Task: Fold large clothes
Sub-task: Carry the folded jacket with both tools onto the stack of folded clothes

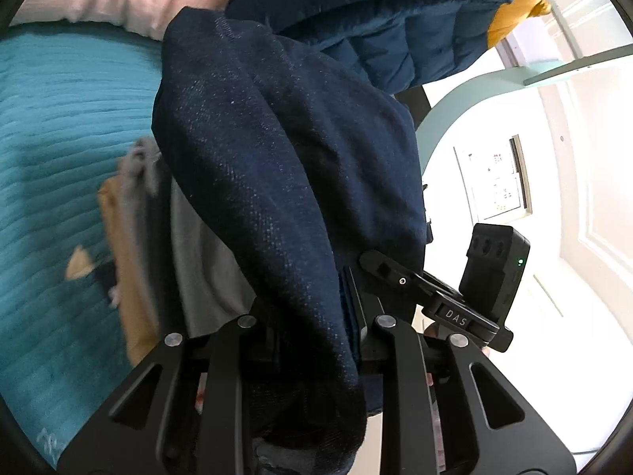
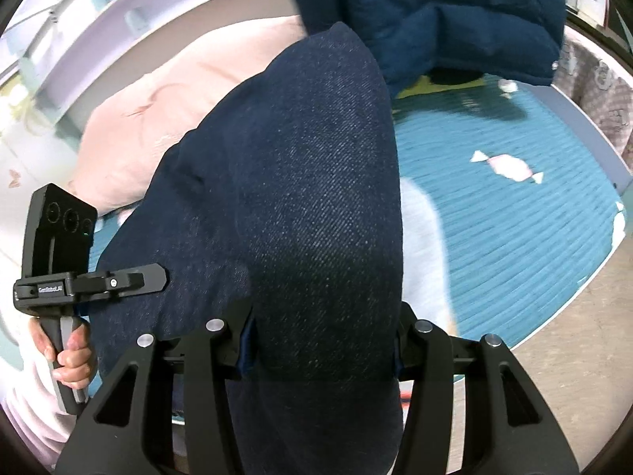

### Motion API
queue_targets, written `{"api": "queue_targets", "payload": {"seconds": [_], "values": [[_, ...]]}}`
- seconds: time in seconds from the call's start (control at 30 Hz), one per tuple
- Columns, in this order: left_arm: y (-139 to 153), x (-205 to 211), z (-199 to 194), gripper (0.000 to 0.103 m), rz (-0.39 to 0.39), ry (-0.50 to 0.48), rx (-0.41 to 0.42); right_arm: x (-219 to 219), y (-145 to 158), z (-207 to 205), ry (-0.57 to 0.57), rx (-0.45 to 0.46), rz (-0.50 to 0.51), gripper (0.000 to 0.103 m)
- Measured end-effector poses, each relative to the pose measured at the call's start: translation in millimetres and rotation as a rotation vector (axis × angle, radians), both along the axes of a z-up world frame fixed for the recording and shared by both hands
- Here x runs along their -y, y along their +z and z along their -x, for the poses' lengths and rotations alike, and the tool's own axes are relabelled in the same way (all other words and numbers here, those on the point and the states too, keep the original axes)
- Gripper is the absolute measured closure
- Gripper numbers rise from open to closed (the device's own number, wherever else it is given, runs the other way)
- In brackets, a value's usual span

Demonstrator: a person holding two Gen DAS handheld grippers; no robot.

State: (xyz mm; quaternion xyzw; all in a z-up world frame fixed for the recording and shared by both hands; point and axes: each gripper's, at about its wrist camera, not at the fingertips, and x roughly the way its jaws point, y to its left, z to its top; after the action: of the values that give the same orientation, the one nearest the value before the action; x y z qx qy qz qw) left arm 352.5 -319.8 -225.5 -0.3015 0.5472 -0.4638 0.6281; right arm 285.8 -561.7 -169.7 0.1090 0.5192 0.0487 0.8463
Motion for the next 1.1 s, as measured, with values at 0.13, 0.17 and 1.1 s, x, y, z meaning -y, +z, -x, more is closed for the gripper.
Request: {"api": "queue_targets", "payload": {"seconds": [0.13,0.17,1.1], "values": [[-25.6,30.4,-19.9,0.081,-0.078,0.006,0.033,28.0,-29.3,-21.0,-0.039,-0.033,0.027,0.056],[-37.3,36.4,-23.1,0.081,-0.131,0.005,0.041,31.0,-36.9,-24.4,-0.05,-0.044,0.042,0.055],[-37.8,90.3,6.8,0.101,-0.822,0.08,0.342,74.6,-90.8,-0.2,-0.261,-0.145,0.088,0.103]]}}
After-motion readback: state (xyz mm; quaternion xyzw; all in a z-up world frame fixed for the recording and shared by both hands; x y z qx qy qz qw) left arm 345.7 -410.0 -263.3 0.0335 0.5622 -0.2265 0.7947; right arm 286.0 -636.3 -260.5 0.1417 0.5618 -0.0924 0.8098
